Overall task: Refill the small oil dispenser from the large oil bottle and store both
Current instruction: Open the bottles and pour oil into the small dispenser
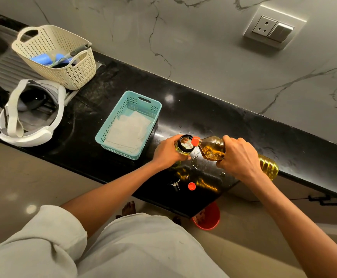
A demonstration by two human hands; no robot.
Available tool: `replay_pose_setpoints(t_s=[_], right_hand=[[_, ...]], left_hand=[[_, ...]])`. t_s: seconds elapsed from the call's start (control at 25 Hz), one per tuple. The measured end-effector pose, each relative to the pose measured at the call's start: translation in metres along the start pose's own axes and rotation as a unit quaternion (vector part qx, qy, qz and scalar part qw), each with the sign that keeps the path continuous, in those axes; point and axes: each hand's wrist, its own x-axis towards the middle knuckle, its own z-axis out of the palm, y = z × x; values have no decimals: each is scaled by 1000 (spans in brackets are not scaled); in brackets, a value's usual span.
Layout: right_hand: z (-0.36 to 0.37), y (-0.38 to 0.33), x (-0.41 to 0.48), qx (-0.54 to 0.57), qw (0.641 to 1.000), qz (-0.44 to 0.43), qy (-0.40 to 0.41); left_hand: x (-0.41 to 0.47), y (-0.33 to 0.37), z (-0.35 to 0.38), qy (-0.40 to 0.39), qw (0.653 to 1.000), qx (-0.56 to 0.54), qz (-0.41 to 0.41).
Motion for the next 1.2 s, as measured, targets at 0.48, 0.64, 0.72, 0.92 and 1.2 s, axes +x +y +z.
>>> replay_pose_setpoints(t_s=[0.48,0.64,0.72,0.92,1.2], right_hand=[[-5,1,-1,-27,1000,1,-10],[-6,1,-2,-35,999,0,-12],[-6,1,-2,-37,999,1,-11],[-10,2,-5,-48,999,3,-18],[-13,-1,-7,-66,998,-3,-20]], left_hand=[[1,-1,2,-13,1000,9,9],[1,-1,2,-16,1000,11,6],[1,-2,2,-17,1000,9,5],[1,-1,3,-15,1000,5,5],[2,-2,6,-20,1000,12,6]])
